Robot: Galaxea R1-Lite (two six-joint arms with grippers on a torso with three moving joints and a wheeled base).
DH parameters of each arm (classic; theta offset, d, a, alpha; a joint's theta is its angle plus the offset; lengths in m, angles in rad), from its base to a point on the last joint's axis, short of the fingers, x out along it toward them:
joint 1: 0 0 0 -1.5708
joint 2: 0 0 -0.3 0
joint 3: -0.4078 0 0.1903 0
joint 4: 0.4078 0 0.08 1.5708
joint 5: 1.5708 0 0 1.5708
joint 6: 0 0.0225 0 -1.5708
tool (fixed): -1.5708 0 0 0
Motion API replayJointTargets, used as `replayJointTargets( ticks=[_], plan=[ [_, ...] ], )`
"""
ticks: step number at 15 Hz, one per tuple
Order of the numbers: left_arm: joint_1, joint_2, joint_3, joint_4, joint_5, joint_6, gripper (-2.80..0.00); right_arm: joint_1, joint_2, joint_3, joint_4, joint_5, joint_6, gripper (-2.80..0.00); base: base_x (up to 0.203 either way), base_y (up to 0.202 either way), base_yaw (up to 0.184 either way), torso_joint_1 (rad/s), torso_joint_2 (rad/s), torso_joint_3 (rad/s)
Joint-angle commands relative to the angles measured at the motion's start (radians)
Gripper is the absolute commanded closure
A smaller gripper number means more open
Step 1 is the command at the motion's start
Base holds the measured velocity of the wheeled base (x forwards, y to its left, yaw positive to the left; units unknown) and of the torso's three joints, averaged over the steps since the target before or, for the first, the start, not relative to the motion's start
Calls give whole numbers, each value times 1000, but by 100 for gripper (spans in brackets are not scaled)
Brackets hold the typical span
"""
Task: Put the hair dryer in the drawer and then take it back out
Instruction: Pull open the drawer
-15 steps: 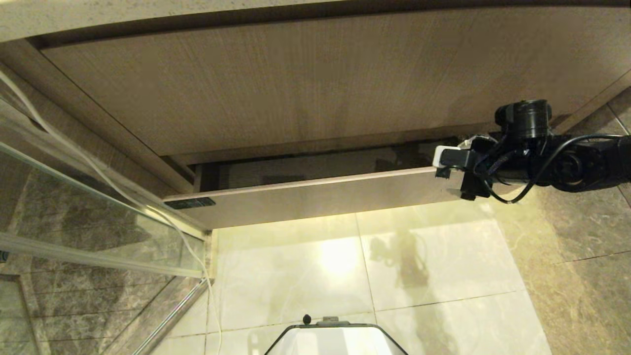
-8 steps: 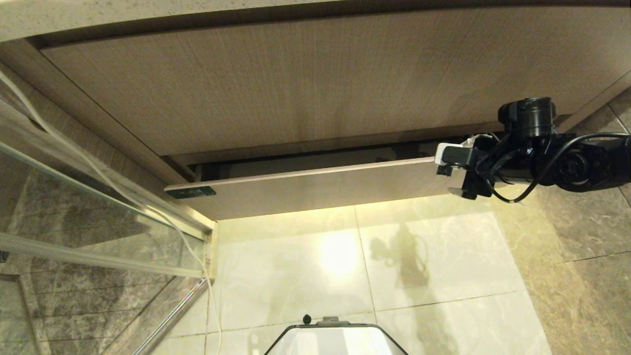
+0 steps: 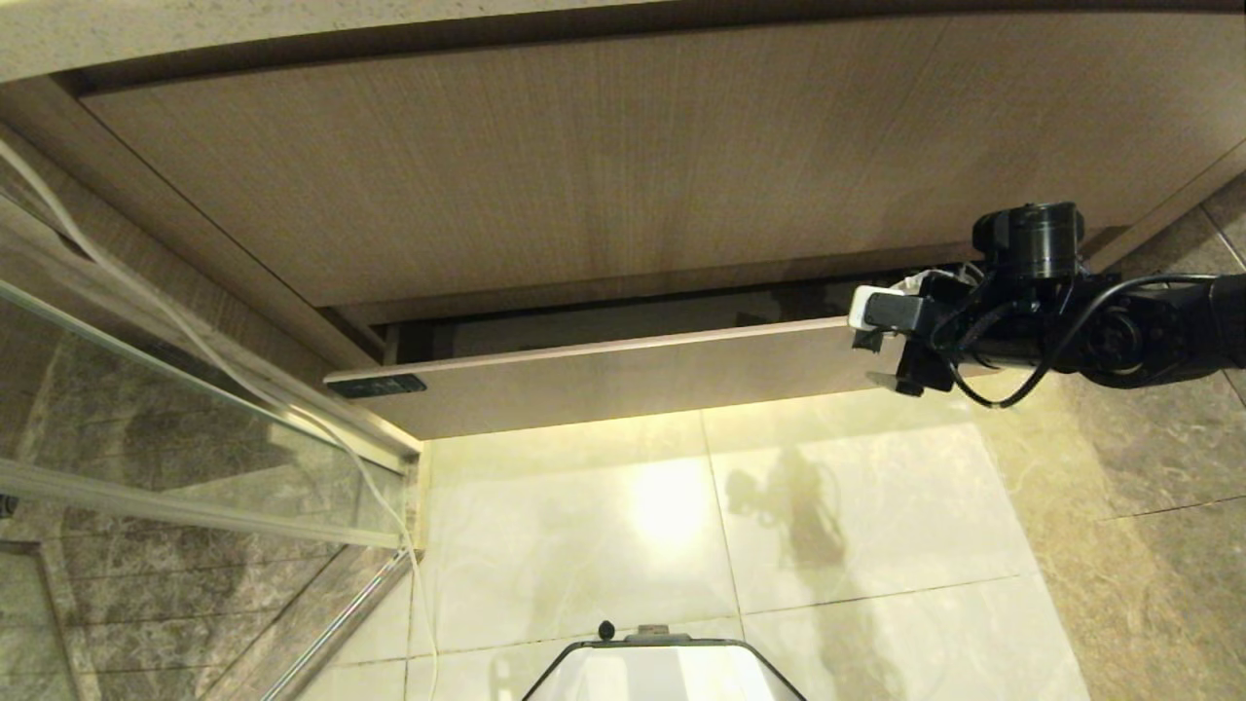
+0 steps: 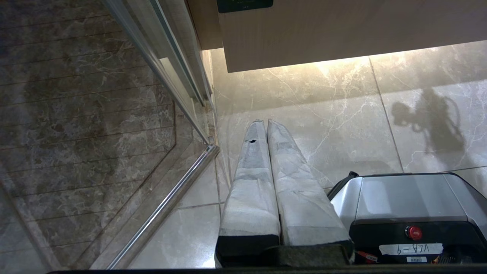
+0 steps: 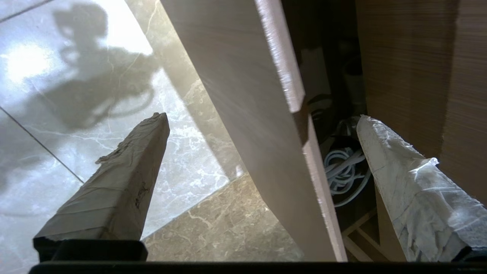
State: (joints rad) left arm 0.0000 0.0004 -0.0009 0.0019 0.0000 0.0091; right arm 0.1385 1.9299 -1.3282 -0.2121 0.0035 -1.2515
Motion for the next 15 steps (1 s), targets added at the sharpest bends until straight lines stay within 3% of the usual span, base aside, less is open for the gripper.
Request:
replayJointTargets(
  ticks=[1, 10, 11, 15],
  plan=[
    [0, 0, -1, 0, 0, 0, 0, 1, -60, 20, 0, 4, -4, -280, 0, 0, 0, 0, 0, 0],
    [0, 0, -1, 1, 0, 0, 0, 20, -377, 185, 62, 34, 39, -280, 0, 0, 0, 0, 0, 0],
    [0, 0, -1, 1, 0, 0, 0, 21, -394, 188, 93, 21, 47, 0, 0, 0, 0, 0, 0, 0],
    [0, 0, 0, 0, 0, 0, 0, 18, -488, 185, 211, -127, 70, 0, 0, 0, 0, 0, 0, 0]
  ],
)
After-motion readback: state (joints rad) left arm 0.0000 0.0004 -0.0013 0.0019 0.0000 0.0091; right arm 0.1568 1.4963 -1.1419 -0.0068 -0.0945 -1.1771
